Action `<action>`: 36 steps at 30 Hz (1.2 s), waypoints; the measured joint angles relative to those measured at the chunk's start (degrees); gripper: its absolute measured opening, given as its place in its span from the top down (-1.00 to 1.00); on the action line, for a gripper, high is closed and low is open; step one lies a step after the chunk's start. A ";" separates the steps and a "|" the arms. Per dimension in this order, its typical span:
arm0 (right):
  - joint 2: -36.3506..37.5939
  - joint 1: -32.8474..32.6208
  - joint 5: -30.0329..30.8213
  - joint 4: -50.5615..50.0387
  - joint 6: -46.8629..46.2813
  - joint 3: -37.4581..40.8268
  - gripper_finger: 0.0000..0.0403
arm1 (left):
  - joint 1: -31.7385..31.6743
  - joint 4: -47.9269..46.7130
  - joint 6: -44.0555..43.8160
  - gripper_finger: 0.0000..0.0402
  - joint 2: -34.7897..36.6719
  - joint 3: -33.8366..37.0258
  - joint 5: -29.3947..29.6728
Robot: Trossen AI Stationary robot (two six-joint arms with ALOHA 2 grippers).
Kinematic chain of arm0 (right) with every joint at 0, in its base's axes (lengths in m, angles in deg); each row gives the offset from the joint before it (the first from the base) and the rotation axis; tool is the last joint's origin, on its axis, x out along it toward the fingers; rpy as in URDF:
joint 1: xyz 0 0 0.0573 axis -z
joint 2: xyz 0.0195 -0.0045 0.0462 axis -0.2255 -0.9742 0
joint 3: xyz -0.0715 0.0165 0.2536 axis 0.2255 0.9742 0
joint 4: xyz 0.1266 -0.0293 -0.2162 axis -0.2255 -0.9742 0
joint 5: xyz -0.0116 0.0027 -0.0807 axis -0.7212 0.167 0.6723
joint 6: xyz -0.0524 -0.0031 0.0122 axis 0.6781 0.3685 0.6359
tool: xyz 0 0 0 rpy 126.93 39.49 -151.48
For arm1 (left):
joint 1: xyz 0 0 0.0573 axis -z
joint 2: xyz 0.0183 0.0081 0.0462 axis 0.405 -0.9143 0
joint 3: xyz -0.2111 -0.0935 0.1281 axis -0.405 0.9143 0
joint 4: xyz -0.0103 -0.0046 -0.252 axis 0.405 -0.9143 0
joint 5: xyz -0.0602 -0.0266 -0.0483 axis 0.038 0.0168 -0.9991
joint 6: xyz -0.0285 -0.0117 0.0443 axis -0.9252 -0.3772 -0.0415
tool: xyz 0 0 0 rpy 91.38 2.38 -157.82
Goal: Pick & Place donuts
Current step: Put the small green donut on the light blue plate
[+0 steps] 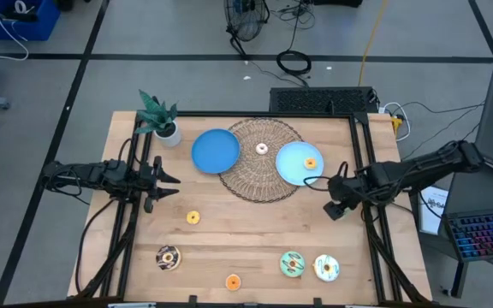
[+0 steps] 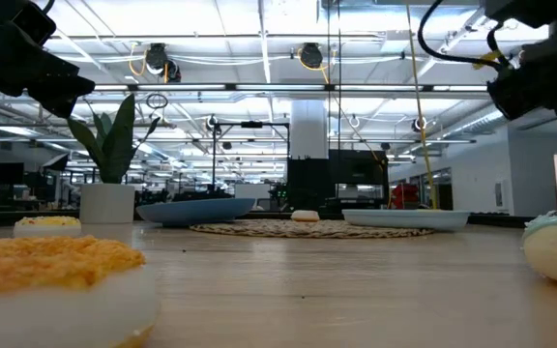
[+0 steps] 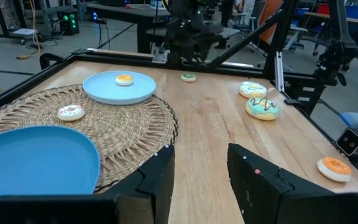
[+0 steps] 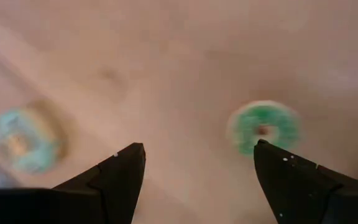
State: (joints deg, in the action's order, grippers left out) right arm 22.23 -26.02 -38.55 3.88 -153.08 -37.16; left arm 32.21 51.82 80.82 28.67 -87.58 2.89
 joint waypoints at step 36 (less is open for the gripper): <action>-24.39 -3.68 7.76 -0.11 -7.79 0.53 -0.38 | 0.00 0.00 0.00 0.26 0.00 0.00 0.02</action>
State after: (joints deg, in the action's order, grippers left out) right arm -2.15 -29.70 -30.79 3.77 -160.87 -36.63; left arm 32.21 51.81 80.82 28.67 -87.58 2.92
